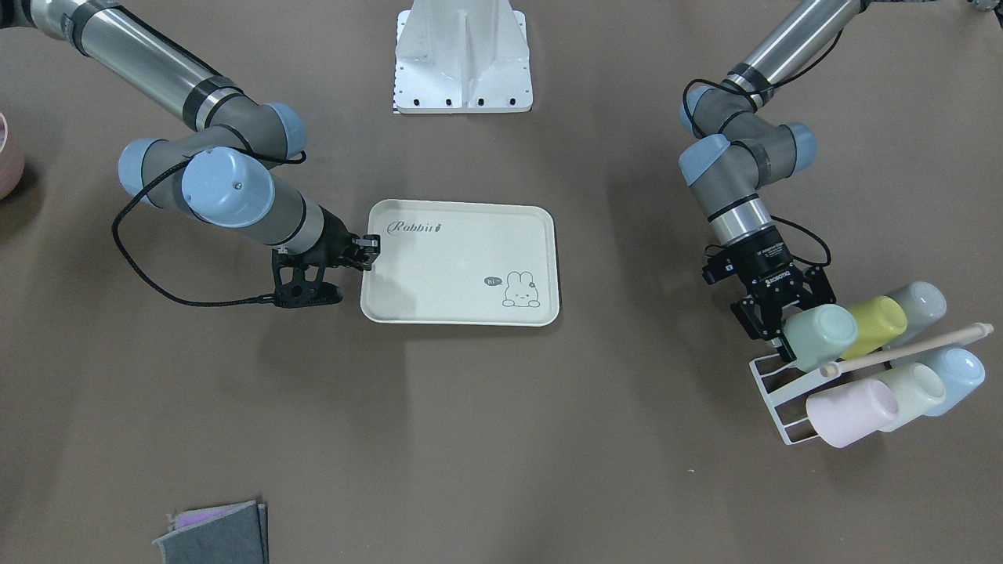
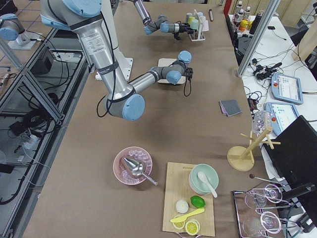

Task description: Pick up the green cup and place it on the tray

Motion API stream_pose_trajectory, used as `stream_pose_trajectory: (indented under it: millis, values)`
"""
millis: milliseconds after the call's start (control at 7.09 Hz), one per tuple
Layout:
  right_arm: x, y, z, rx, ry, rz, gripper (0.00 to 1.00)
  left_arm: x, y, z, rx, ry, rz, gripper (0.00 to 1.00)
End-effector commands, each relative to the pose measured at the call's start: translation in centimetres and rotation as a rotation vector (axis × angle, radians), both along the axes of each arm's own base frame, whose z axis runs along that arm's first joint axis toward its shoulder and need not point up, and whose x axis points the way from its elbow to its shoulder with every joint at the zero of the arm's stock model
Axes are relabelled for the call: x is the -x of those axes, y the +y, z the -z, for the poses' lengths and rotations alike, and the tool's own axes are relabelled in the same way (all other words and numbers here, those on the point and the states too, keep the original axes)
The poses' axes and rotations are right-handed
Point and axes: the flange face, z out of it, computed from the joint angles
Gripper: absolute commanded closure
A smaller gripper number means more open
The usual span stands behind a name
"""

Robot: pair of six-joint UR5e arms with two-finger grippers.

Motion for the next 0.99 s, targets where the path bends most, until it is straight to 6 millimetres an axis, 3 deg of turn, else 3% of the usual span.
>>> stream_pose_trajectory:
  millis: [0,141,282,423,564,846]
  values:
    - [0.0,0.1,-0.2,0.003,-0.001,-0.007,1.0,0.6,0.1,0.3,-0.028,-0.005,0.001,0.32]
    - [0.0,0.1,-0.2,0.005,-0.001,-0.007,1.0,0.9,-0.1,0.2,-0.028,-0.004,0.008,0.32]
    - [0.2,0.3,-0.3,0.004,0.0,-0.004,0.85,1.0,-0.1,0.1,-0.028,-0.005,0.008,0.32]
    - [0.1,0.3,-0.2,0.003,-0.002,-0.003,0.61,1.5,-0.1,-0.1,-0.026,-0.008,0.012,0.32]
    - [0.1,0.3,-0.1,0.002,-0.003,-0.003,0.46,2.0,0.1,-0.4,-0.025,-0.009,0.014,0.32]
    - [0.1,0.4,0.4,-0.001,-0.011,-0.003,0.33,3.0,0.2,0.0,-0.034,-0.01,0.013,0.32]
